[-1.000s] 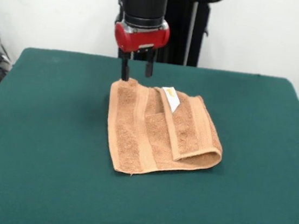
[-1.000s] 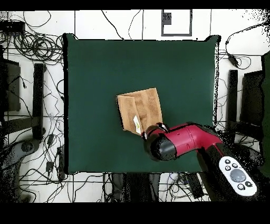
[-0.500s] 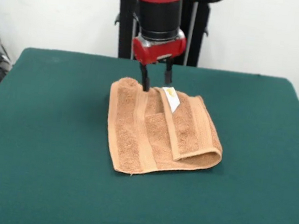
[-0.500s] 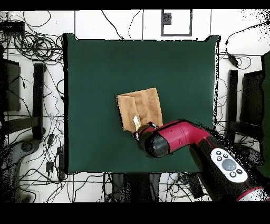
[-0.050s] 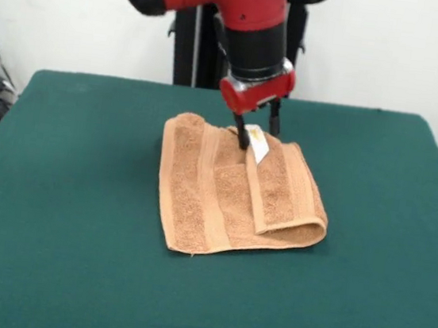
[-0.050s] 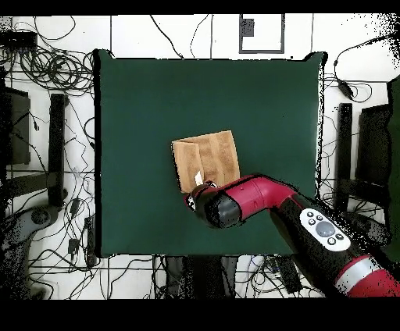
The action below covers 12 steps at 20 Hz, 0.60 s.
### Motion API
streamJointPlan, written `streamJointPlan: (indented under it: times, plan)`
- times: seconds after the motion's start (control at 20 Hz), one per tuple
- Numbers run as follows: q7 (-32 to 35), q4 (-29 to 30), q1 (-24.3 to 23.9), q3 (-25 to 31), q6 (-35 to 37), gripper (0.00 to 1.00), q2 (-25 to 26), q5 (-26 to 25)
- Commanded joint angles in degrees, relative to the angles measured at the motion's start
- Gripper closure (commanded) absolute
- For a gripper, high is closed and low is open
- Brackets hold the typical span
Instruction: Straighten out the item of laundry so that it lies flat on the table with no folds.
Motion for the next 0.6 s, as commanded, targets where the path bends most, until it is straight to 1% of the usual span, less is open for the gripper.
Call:
streamJointPlan:
  times: [0.05,0.3,0.45,0.6]
  plan:
    - [-9.31,-4.71,0.70,4.37,2.26,0.00,5.60,-0.71]
    - [-7.72,-4.94,2.09,2.25,3.46,0.00,4.14,-1.82]
    - [-7.04,-4.32,2.03,1.77,2.96,0.00,3.68,-2.27]
    - [-6.80,-4.27,1.72,1.59,3.55,0.00,3.78,-1.70]
